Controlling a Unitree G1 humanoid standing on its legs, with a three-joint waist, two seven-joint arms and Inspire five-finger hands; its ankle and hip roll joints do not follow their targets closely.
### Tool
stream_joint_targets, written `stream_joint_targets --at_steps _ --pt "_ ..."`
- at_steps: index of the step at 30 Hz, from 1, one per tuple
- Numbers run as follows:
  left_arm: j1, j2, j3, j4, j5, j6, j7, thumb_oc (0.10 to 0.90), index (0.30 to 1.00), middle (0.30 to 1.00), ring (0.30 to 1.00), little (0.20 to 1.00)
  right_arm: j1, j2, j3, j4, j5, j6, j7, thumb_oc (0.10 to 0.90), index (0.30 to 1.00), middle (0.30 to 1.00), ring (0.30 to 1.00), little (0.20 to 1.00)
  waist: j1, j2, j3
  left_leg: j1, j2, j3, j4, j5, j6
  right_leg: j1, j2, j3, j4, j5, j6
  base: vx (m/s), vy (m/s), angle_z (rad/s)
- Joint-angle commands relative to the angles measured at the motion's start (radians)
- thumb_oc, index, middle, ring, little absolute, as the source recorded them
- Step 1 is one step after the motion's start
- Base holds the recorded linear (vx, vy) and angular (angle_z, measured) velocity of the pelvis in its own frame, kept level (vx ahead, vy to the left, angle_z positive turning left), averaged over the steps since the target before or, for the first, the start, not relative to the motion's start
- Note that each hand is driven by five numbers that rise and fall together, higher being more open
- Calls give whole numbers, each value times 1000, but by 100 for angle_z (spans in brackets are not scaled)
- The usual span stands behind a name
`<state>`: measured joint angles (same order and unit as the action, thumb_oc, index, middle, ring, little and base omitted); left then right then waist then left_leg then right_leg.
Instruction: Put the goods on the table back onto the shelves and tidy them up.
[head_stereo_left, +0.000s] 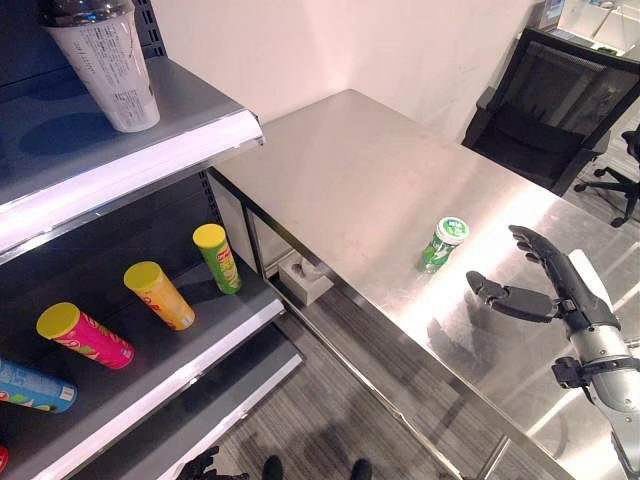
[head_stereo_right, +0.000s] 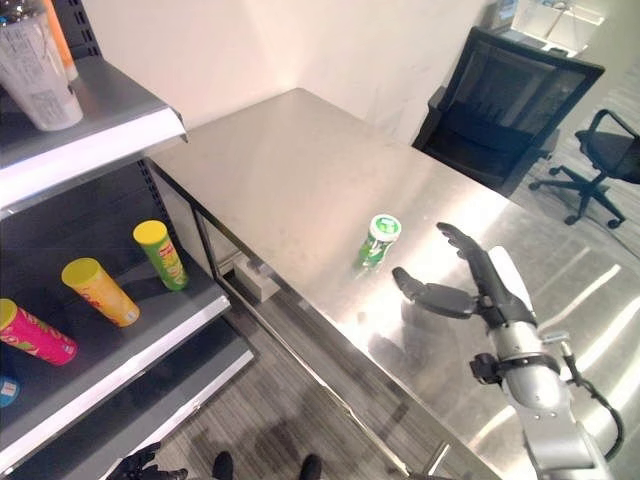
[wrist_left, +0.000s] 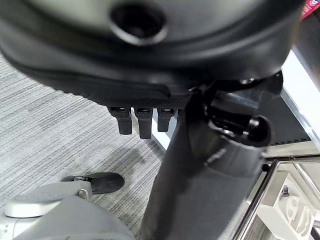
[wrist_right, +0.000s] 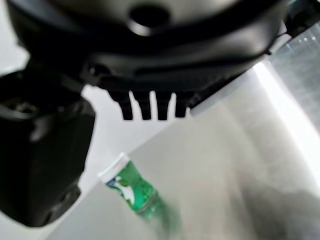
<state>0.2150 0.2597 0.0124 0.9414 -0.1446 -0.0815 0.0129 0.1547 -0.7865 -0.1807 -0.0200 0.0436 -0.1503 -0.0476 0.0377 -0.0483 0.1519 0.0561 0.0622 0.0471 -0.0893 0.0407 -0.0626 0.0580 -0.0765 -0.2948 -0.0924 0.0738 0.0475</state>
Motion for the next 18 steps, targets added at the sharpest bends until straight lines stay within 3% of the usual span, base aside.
stream_joint_targets --at_steps 1,10,18 --pt "-16 50 -18 17 28 -40 9 800 900 900 900 900 -116 -31 -31 16 7 -48 -70 800 900 900 900 900 23 -6 -30 -19 71 5 2 -22 -40 -18 -120 40 29 -35 138 0 0 0" --pt "-15 62 -47 -2 16 -32 15 800 900 900 900 900 -209 35 24 178 24 -17 -148 800 900 900 900 900 49 -11 0 -49 64 -9 2 -18 -37 -37 -123 31 18 -24 140 0 0 0" --pt "-14 68 -58 -12 9 -28 22 800 900 900 900 900 -274 48 53 219 12 -9 -187 800 900 900 900 900 68 -10 5 -55 58 -22 2 -20 -34 -33 -126 24 15 -26 140 9 4 1"
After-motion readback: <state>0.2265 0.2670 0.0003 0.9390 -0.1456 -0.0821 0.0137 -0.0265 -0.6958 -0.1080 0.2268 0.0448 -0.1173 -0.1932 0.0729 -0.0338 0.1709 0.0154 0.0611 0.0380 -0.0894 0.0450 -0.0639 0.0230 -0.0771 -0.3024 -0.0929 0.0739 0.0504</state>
